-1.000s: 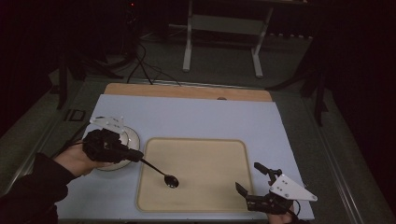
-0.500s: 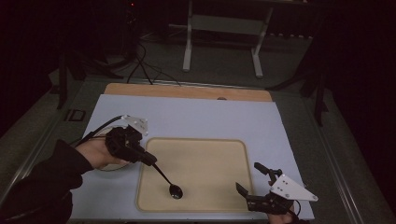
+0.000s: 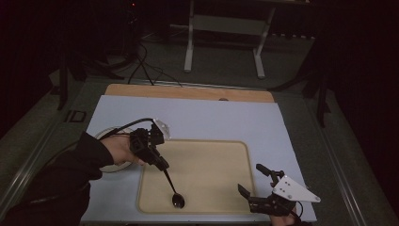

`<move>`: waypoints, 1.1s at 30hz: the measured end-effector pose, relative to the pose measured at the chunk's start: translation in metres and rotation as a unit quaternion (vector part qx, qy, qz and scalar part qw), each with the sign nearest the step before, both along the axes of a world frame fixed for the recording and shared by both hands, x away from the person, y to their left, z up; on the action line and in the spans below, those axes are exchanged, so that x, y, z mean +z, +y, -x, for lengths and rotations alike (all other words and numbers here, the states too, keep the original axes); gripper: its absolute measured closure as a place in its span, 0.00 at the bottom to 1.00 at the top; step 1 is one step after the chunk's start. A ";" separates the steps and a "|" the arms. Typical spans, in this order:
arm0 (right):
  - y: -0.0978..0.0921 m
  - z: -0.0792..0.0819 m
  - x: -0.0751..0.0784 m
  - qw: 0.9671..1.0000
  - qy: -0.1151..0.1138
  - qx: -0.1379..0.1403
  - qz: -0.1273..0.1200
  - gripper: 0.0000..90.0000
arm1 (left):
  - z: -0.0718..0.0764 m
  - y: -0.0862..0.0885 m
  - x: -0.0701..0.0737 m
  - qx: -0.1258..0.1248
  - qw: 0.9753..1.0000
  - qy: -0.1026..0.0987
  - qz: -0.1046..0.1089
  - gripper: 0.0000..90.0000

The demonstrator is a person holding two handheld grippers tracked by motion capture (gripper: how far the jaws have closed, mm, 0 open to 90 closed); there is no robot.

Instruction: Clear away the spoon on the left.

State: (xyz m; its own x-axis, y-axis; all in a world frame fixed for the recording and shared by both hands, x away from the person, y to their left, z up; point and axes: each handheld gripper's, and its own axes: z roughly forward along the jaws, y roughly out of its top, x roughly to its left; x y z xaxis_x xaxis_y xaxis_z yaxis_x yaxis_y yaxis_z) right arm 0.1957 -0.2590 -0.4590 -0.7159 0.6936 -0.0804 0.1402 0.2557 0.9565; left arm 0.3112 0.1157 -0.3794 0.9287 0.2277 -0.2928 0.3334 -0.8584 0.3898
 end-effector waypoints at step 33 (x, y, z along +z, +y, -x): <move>-0.001 -0.002 -0.001 1.000 0.006 0.002 -0.004 0.14 | -0.040 -0.019 -0.054 0.100 0.990 -0.014 0.099 0.94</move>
